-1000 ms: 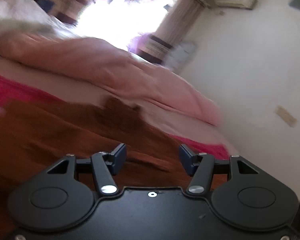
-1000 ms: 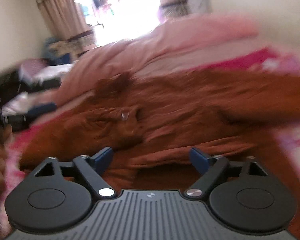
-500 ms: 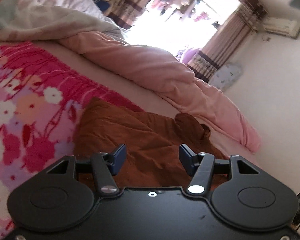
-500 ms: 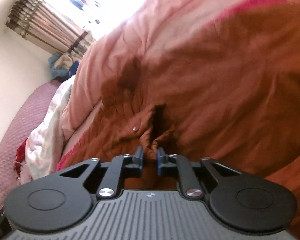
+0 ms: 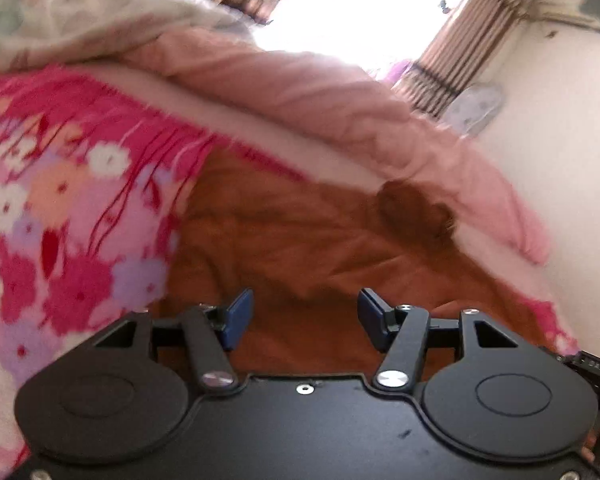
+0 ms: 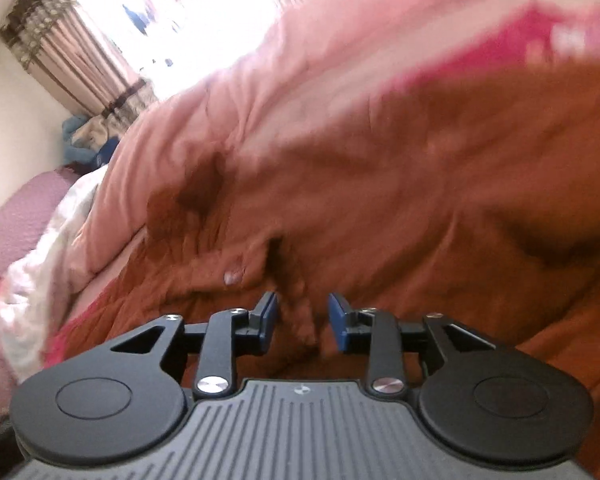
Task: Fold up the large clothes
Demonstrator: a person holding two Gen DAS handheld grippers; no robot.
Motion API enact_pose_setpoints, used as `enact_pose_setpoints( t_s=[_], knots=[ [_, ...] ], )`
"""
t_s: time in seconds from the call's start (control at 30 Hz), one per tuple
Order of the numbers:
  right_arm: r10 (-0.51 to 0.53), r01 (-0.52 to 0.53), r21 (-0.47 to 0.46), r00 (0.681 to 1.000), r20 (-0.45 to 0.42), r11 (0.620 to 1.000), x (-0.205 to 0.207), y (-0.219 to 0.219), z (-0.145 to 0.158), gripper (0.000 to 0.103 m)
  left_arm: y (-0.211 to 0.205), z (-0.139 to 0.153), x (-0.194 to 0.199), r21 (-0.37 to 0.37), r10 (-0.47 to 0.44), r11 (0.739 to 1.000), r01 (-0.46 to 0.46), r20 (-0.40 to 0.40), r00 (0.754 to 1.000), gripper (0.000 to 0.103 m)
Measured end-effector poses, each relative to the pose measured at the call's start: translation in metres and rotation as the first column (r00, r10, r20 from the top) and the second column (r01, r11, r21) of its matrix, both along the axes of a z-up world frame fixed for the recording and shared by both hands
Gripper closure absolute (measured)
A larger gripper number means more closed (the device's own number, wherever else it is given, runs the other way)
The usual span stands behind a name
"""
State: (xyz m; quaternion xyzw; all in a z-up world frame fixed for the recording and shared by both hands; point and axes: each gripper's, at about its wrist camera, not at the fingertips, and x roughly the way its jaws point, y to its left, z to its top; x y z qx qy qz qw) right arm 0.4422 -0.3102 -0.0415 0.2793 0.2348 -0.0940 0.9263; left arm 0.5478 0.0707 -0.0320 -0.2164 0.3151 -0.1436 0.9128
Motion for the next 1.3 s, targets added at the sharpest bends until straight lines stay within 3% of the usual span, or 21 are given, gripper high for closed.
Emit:
enact_pose_setpoints(
  t_s=[0.1, 0.2, 0.33, 0.43, 0.5, 0.57, 0.63, 0.77, 0.87, 0.97, 1.1, 1.23, 1.3],
  knots=[
    [0.099, -0.095, -0.054, 0.992, 0.075, 0.994, 0.001, 0.017, 0.018, 0.065, -0.011, 0.006, 0.001, 0.019, -0.018, 1.0, 0.018, 0.022, 1.0, 0.043],
    [0.186, -0.182, -0.085, 0.982, 0.041, 0.98, 0.016, 0.038, 0.014, 0.065, -0.023, -0.008, 0.009, 0.091, -0.011, 0.996, 0.013, -0.029, 1.0, 0.043],
    [0.146, -0.152, -0.065, 0.986, -0.079, 0.986, 0.042, 0.037, -0.02, 0.069, -0.031, -0.027, 0.018, 0.119, 0.005, 0.993, 0.007, -0.105, 0.994, 0.043],
    [0.157, -0.159, -0.028, 0.987, -0.042, 0.987, 0.037, 0.026, -0.026, 0.071, -0.039, -0.016, 0.013, 0.158, -0.009, 0.987, 0.022, -0.087, 0.996, 0.043],
    [0.16, -0.159, 0.049, 0.987, -0.01, 0.986, 0.028, 0.012, -0.014, 0.064, -0.042, -0.008, 0.006, 0.158, -0.034, 0.986, 0.044, -0.067, 0.997, 0.043],
    [0.148, -0.151, 0.089, 0.988, 0.047, 0.984, 0.0, -0.004, -0.002, 0.046, -0.045, -0.001, -0.003, 0.181, -0.049, 0.982, 0.057, -0.049, 0.998, 0.043],
    [0.098, -0.105, 0.082, 0.991, 0.088, 0.991, -0.024, -0.033, 0.01, 0.037, -0.045, -0.002, -0.011, 0.203, -0.063, 0.977, 0.069, -0.036, 0.997, 0.043],
    [-0.119, 0.114, 0.061, 0.99, 0.08, 0.992, -0.092, -0.121, 0.015, 0.037, -0.046, -0.007, -0.023, 0.229, -0.075, 0.97, 0.08, -0.029, 0.997, 0.043],
    [-0.331, 0.328, 0.066, 0.942, 0.052, 0.942, -0.143, -0.189, 0.008, 0.037, -0.048, -0.012, -0.025, 0.236, -0.069, 0.969, 0.075, -0.035, 0.997, 0.043],
    [-0.479, 0.474, 0.11, 0.877, 0.028, 0.874, -0.183, -0.242, -0.004, 0.037, -0.053, -0.016, -0.025, 0.235, -0.054, 0.97, 0.064, -0.048, 0.997, 0.043],
    [-0.575, 0.568, 0.145, 0.818, 0.006, 0.81, -0.207, -0.283, -0.024, 0.037, -0.056, -0.019, -0.021, 0.239, -0.041, 0.97, 0.052, -0.052, 0.998, 0.043],
    [-0.62, 0.607, 0.222, 0.784, -0.009, 0.763, -0.208, -0.312, -0.046, 0.037, -0.058, -0.02, -0.019, 0.253, -0.028, 0.966, 0.042, -0.056, 0.998, 0.043],
    [-0.634, 0.604, 0.266, 0.772, 0.037, 0.751, -0.211, -0.315, -0.054, 0.037, -0.059, -0.021, -0.019, 0.263, -0.027, 0.964, 0.04, -0.055, 0.998, 0.043]
  ],
)
